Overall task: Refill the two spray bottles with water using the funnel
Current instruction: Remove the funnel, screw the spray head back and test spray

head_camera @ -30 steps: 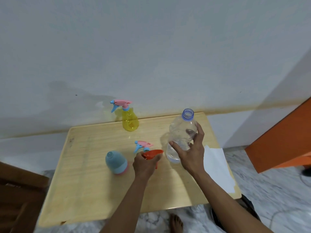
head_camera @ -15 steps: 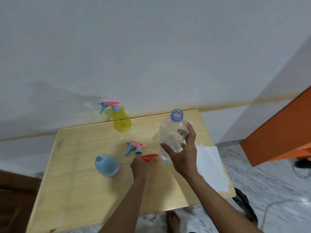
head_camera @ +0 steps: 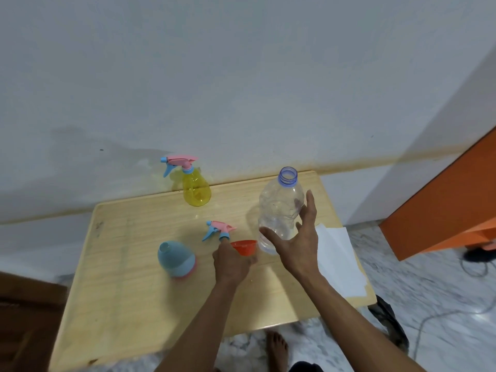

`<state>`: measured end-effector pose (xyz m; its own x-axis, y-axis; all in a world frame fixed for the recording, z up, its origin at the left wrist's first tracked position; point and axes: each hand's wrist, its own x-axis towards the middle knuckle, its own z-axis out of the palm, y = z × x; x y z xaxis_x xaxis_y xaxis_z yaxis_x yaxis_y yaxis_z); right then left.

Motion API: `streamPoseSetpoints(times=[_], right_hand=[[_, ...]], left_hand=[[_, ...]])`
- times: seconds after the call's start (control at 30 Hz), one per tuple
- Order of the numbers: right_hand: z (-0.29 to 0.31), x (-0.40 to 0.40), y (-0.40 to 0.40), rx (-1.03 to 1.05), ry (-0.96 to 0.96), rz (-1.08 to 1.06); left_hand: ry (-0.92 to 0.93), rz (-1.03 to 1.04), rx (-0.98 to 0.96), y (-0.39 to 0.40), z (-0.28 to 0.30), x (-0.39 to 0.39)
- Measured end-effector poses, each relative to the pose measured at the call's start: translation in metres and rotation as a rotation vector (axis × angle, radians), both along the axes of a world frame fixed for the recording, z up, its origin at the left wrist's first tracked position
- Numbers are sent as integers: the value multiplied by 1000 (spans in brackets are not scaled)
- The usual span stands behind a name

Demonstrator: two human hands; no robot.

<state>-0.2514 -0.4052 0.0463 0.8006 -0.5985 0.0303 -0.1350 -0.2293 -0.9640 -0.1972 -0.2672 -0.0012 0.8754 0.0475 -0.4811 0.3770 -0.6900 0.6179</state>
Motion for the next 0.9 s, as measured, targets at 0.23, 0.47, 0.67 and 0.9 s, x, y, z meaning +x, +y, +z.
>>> streamPoseSetpoints(times=[0.23, 0.47, 0.67, 0.9], right_hand=[[-24, -40, 44, -63, 8, -264], [-29, -44, 112, -173, 22, -132], [-14, 7, 136, -421, 249, 33], [-26, 81, 122, -747, 699, 237]], left_hand=[[-176, -34, -108, 53, 38, -14], [-331, 191, -114, 166, 22, -31], [-437, 195, -157, 198, -10, -25], [-400, 116, -233, 185, -21, 2]])
